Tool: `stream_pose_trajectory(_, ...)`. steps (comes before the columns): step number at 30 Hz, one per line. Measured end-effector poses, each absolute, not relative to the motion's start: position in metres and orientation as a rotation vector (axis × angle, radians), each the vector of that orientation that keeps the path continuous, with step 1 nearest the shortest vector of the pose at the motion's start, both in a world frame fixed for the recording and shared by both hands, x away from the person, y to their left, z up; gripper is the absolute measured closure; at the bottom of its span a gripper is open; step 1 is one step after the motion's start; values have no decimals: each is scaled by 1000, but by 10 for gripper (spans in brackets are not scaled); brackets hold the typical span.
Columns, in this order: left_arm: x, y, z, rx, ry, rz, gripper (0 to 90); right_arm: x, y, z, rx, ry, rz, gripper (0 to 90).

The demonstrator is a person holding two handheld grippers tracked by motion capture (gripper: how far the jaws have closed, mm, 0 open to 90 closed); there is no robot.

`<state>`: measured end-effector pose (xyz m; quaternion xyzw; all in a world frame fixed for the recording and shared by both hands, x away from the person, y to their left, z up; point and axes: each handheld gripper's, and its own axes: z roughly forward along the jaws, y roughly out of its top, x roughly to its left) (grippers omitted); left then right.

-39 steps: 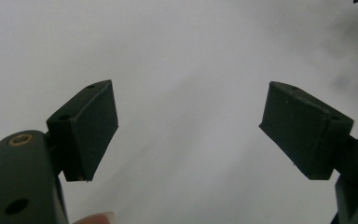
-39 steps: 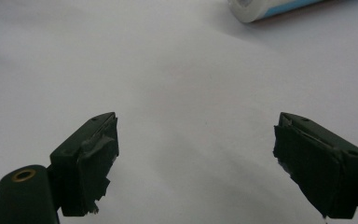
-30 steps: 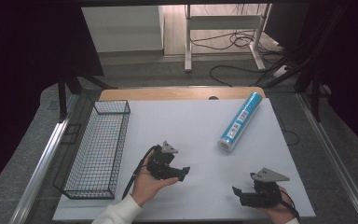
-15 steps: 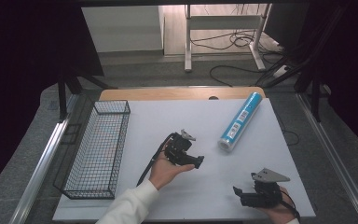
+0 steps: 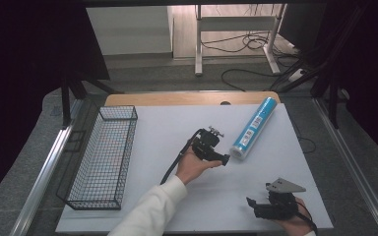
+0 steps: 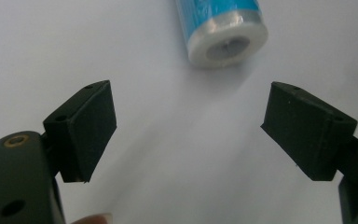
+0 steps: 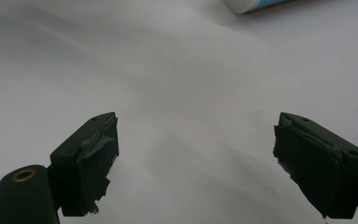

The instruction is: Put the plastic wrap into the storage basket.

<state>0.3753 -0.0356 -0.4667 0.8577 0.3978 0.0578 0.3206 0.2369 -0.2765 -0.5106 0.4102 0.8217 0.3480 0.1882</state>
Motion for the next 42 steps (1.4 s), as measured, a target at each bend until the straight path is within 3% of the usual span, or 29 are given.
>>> stream_pose_trajectory(22, 421, -103, -486, 2281, 1051, 51, 134, 235, -276, -511, 1147, 2305, 959, 143)
stream_pose_trajectory(27, 426, -112, -494, 2305, 1067, 48, 165, 235, -276, -511, 1151, 2302, 958, 143)
stream_pose_trajectory(33, 428, -117, -497, 2307, 1093, 26, 264, 235, -277, -511, 1152, 2298, 957, 143)
stream_pose_trajectory(42, 429, -113, -496, 2290, 1155, -25, 287, 234, -277, -510, 1147, 2296, 950, 142)
